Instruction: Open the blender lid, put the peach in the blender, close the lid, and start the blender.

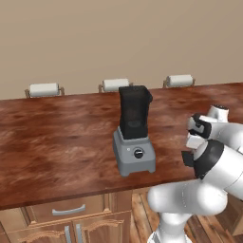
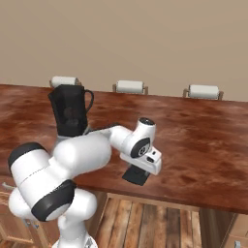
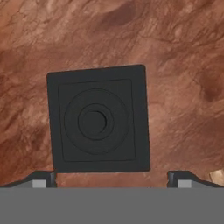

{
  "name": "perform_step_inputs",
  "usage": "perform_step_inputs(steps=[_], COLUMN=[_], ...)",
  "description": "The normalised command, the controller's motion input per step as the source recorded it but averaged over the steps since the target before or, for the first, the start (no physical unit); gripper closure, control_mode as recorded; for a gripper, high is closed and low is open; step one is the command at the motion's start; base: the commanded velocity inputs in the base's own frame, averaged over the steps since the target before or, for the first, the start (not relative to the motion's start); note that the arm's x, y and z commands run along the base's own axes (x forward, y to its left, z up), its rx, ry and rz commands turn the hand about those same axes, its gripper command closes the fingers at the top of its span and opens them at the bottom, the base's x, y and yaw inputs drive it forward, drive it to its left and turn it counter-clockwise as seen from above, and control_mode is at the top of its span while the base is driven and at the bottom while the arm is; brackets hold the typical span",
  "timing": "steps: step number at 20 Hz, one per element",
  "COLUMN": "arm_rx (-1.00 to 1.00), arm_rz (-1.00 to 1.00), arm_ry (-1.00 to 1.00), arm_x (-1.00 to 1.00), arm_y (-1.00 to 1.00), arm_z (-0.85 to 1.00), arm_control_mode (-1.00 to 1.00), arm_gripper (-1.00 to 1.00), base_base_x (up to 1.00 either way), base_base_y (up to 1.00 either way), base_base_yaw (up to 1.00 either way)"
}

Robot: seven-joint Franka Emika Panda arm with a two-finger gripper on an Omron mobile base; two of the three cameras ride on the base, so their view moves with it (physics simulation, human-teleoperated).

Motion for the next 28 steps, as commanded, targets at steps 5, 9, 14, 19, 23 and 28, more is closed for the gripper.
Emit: perform_step_inputs(steps=[5, 9, 14, 19, 23, 28], arm_rx=[0.0, 0.0, 0.0, 0.0, 0.0, 0.0], arm_rz=[0.0, 0.0, 0.0, 0.0, 0.0, 0.0], arm_ry=[0.1, 0.03, 0.0, 0.0, 0.0, 0.0], arm_x=[0.19, 0.03, 0.0, 0.02, 0.05, 0.0], arm_y=[0.11, 0.1, 0.05, 0.0, 0.0, 0.0], arm_z=[0.0, -0.07, -0.28, -0.27, -0.18, -0.08], arm_control_mode=[-1.0, -1.0, -1.0, -1.0, -1.0, -1.0], arm_gripper=[-1.0, -1.0, -1.0, -1.0, -1.0, -1.0], base_base_x=[0.0, 0.0, 0.0, 0.0, 0.0, 0.0], base_base_y=[0.0, 0.0, 0.0, 0.0, 0.0, 0.0], base_base_yaw=[0.0, 0.0, 0.0, 0.0, 0.0, 0.0])
